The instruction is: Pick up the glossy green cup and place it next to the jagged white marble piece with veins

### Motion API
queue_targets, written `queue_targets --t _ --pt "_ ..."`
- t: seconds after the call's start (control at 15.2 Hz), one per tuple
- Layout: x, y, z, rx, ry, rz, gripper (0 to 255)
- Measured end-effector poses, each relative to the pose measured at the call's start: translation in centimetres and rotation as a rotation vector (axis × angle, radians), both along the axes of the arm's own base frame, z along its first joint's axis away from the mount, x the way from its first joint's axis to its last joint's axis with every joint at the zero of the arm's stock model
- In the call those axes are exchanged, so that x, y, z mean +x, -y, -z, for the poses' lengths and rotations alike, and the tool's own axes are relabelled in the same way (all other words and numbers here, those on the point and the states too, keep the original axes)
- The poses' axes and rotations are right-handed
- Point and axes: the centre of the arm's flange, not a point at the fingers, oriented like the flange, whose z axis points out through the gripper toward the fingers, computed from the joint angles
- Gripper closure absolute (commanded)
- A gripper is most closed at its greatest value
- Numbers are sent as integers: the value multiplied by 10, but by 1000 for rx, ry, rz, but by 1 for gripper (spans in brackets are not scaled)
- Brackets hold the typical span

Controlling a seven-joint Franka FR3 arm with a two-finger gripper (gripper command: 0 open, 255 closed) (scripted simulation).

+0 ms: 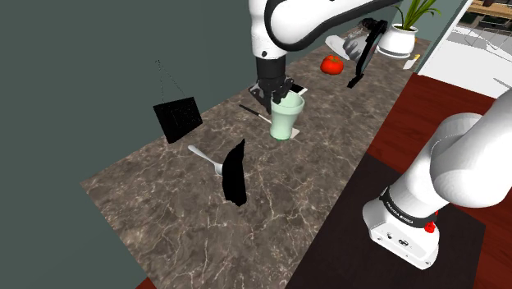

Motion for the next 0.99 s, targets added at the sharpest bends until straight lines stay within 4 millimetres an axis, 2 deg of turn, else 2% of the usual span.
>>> queue_targets --t 0.46,0.86,0.92,0.99 --pt "0 0 36 0 0 0 255" --pt "0 0 41 0 0 0 255" --pt "0 0 41 0 0 0 0" --pt "0 0 41 0 1 0 0"
